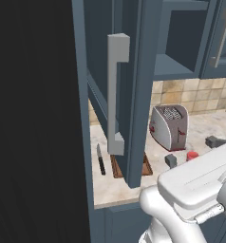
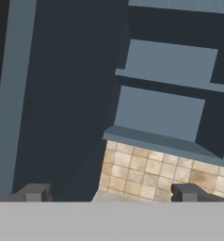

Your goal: Pick the bread, place it on the cutting board, pick the jam, place it on the counter, and close the cabinet.

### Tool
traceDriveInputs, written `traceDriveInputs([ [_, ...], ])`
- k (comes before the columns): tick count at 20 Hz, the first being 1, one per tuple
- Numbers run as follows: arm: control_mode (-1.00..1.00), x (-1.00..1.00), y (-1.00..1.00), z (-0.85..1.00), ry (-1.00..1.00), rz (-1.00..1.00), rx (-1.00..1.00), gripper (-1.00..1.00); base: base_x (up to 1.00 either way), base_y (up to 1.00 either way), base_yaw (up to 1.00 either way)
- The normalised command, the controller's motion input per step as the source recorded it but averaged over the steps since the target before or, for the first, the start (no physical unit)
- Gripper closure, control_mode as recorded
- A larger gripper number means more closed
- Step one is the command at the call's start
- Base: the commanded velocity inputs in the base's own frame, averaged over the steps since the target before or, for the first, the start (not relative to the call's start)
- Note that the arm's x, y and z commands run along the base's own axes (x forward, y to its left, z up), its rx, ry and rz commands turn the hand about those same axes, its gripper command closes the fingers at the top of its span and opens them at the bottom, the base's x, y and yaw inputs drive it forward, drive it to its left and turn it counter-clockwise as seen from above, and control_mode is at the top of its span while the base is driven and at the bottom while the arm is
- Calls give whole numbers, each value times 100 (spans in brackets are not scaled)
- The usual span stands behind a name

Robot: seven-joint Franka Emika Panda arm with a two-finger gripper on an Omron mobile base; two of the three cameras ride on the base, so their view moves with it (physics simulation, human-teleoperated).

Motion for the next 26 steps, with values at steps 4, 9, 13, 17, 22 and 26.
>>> traceDriveInputs([
  [4, -100, 0, 15, 0, -5, 3, 0, -100, 0, 0, 0],
  [9, -100, 0, 16, 0, -2, 3, 0, -100, 0, 0, 0],
  [13, -100, -1, 17, 0, -2, 3, 0, -100, 0, 0, 0],
  [17, -100, 0, 15, 0, -2, 3, 0, -100, 0, 0, 0],
  [22, -100, -1, 12, 0, -2, 4, 0, -100, 0, 0, 0],
  [26, -100, -1, 6, 0, -3, 5, 0, -100, 0, 0, 0],
])
